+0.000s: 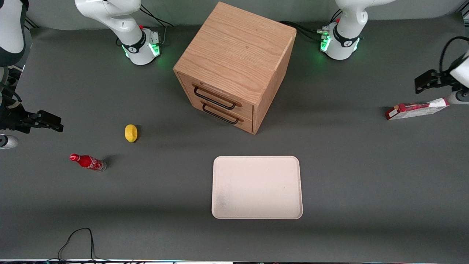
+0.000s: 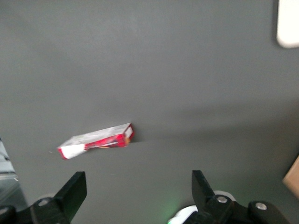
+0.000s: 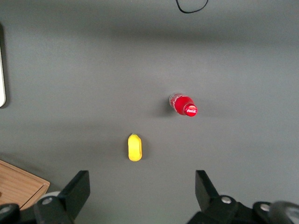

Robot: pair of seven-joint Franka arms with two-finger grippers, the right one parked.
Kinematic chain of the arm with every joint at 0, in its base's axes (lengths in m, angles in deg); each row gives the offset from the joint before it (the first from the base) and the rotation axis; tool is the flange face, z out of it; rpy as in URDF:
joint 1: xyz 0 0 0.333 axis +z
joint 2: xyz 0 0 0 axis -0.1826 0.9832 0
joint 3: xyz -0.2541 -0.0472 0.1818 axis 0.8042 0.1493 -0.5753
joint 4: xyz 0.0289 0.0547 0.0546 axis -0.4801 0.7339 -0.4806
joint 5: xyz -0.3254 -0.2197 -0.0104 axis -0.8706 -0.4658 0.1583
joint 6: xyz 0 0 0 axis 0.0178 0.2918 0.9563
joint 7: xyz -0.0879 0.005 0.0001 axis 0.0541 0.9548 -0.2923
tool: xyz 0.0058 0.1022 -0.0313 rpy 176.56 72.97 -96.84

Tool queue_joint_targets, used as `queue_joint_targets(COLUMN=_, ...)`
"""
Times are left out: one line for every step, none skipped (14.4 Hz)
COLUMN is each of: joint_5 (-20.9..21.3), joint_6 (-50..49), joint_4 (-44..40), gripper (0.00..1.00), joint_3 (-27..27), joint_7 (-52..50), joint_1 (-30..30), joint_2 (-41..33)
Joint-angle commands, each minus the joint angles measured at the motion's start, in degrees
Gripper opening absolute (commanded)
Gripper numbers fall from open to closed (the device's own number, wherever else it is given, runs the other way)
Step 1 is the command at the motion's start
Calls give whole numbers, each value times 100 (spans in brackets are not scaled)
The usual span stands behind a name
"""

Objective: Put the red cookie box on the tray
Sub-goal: 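Move the left gripper down toward the red tartan shortbread box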

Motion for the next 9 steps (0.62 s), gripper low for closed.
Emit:
queue_joint_targets(joint_5=157, joint_6=657, joint_4=470, gripper=100, joint_3=-569, joint_7=2529, joint_1=203, joint_2=-25)
queue_joint_targets(joint_5=157, joint_6=922, joint_4=629, gripper=100, joint_3=-658, joint_7=3392, joint_1=292, joint_2=-34)
queue_joint_targets(joint_5=148, joint_6=1090, joint_4=752, gripper=100, joint_3=-720, joint_7=3940, joint_1=388, joint_2=-42)
queue_joint_targets(joint_5=148, joint_6=1204, joint_4=884, gripper=99, joint_3=-781, joint_7=4311, joint_1=433, joint_2=-42)
queue_joint_targets(joint_5=148, joint_6=1362, joint_4=1086, gripper=99, joint_3=-895, joint_7=4732, joint_1=477, joint_2=-51)
queue_joint_targets(joint_5=122, joint_6=1625, joint_4=1288, gripper=100, joint_3=-1053, joint_7=5145, joint_1=495, joint_2=-60)
queue_joint_targets(joint_5=78, joint_6=1862, joint_4=1490, gripper=100, joint_3=-1211, joint_7=5585, joint_1=495, joint_2=-51)
queue_joint_targets(joint_5=43, joint_6=2091, joint_4=1727, gripper=100, joint_3=-1343, joint_7=5998, joint_1=538, joint_2=-51)
queue_joint_targets(joint_5=-70, joint_6=2363, joint_4=2016, gripper=100, joint_3=-1414, joint_7=6420, joint_1=617, joint_2=-51)
